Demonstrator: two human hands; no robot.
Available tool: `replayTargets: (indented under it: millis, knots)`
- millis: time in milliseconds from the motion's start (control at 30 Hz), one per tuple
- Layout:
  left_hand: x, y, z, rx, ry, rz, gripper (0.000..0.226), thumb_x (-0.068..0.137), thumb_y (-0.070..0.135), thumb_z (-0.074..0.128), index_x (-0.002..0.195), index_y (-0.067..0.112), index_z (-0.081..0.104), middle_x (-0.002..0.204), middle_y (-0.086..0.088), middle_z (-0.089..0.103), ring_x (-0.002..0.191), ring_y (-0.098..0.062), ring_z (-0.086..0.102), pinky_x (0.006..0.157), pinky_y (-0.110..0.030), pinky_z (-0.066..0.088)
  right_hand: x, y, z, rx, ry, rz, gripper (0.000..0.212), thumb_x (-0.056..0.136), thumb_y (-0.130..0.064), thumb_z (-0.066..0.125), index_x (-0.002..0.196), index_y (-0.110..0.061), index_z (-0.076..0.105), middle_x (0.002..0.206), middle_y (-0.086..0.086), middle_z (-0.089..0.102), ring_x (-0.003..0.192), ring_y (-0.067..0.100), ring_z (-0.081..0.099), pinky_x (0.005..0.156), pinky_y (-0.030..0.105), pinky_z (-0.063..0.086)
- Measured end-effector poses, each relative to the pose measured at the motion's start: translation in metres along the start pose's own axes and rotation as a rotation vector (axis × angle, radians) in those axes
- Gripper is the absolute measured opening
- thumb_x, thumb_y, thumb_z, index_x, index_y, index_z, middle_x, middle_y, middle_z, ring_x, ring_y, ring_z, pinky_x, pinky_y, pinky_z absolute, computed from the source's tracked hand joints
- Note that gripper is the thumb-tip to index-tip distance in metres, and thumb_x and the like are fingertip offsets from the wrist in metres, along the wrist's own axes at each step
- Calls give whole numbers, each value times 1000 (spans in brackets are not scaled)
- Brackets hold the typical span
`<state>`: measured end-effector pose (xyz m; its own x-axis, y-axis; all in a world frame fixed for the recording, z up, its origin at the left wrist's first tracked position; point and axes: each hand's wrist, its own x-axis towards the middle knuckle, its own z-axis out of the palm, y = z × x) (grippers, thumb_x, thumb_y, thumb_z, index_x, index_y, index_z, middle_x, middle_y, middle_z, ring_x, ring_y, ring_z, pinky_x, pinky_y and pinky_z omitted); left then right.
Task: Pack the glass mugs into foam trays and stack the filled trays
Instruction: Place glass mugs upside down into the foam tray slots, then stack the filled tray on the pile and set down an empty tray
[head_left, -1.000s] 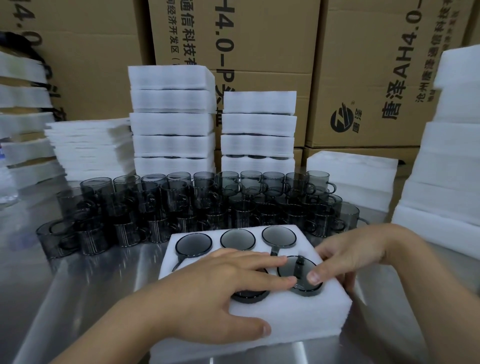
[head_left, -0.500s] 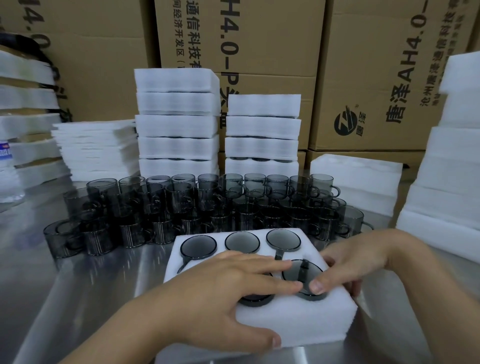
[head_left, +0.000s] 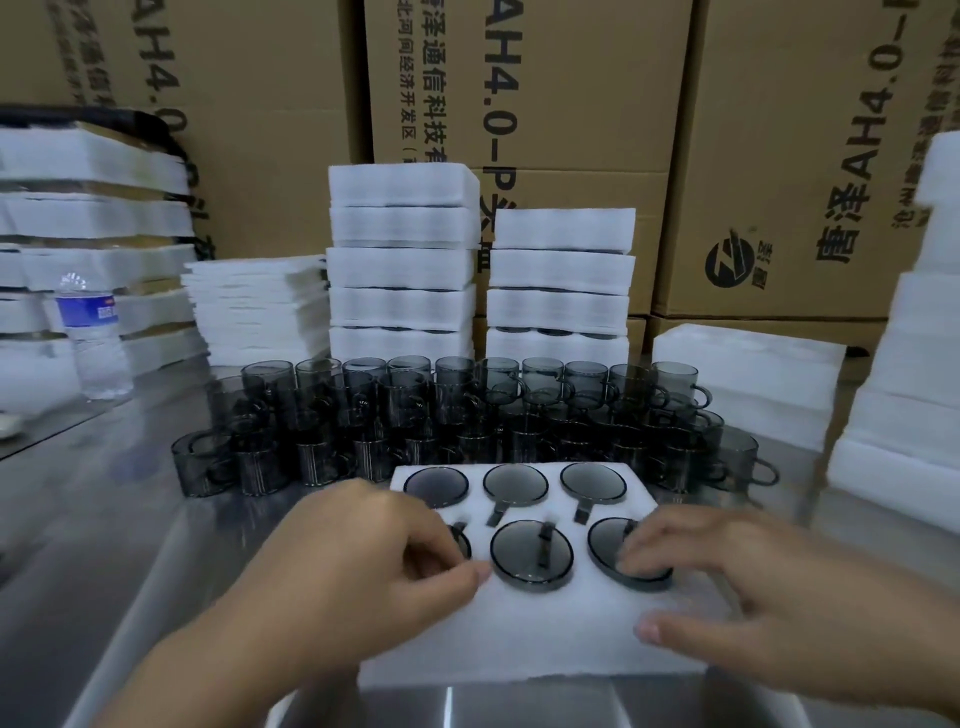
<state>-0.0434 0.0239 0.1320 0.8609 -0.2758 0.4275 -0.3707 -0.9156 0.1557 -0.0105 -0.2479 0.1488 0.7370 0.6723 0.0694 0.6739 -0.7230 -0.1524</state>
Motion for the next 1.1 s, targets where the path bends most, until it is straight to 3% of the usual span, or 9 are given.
replayTargets:
  millis: [100, 200, 267, 333, 433, 500, 567, 800, 1100]
  knots:
    - [-12, -1, -7, 85, -135, 5, 58, 60, 76, 38, 110, 49, 50, 100, 26, 64, 92, 1, 57, 75, -20, 47, -5, -1, 14, -171, 73, -16, 60, 79, -65, 49, 134, -43, 38, 127, -32, 43, 120, -9, 35, 103, 14, 24]
    - [-14, 4, -3, 287, -236, 25, 44, 80, 52, 51, 120, 36, 47, 117, 13, 60, 112, -9, 50, 72, -29, 32, -4, -15, 22, -286, 163, -31, 46, 83, -50, 56, 126, -35, 47, 124, -21, 51, 117, 1, 42, 98, 18, 22]
    - [-12, 9, -7, 348, -278, 34, 36, 87, 47, 51, 120, 33, 46, 121, 12, 56, 113, -13, 45, 70, -12, 22, -9, -16, 13, -371, 164, -46, 40, 62, -50, 72, 97, -32, 64, 93, -20, 62, 87, 1, 60, 79, 19, 43]
    - [-7, 11, -25, 370, -238, 121, 34, 85, 53, 50, 115, 35, 49, 112, 17, 59, 102, -10, 48, 67, -2, 18, -18, -13, -5, -336, 270, -85, 37, 48, -50, 72, 81, -35, 64, 74, -23, 60, 66, -1, 59, 60, 10, 39]
    - [18, 15, -74, 349, -36, 183, 37, 74, 62, 46, 107, 46, 52, 93, 20, 66, 82, -1, 58, 58, -7, 30, -23, -4, -50, -369, 443, -149, 33, 70, -47, 58, 102, -37, 57, 84, -21, 61, 76, 1, 56, 67, 14, 37]
    - [50, 13, -97, 218, 4, 166, 38, 81, 58, 52, 116, 58, 37, 105, 21, 67, 87, -3, 59, 66, -19, 43, -17, 5, -90, -407, 557, -132, 40, 78, -47, 50, 117, -37, 52, 91, -21, 58, 79, 7, 56, 68, 29, 45]
    - [95, 9, -116, 153, 81, 165, 46, 83, 49, 61, 122, 64, 42, 119, 22, 63, 95, -4, 58, 74, -26, 44, 0, 15, -125, -448, 638, -73, 44, 83, -41, 52, 126, -33, 53, 95, -21, 49, 82, 9, 52, 72, 33, 41]
    - [263, -29, -124, 378, 242, 271, 49, 93, 35, 56, 140, 34, 43, 137, 5, 55, 120, -25, 53, 87, -32, 40, 106, 84, -189, -402, 779, 185, 50, 89, -19, 59, 138, -22, 48, 125, 7, 55, 114, 27, 48, 88, 38, 40]
    - [413, -76, -116, 680, 244, 164, 36, 99, 34, 45, 131, 17, 46, 111, -11, 65, 101, -30, 59, 92, -41, 35, 239, 166, -240, -361, 761, 233, 39, 93, -16, 54, 132, -15, 53, 120, 14, 54, 108, 31, 50, 79, 35, 37]
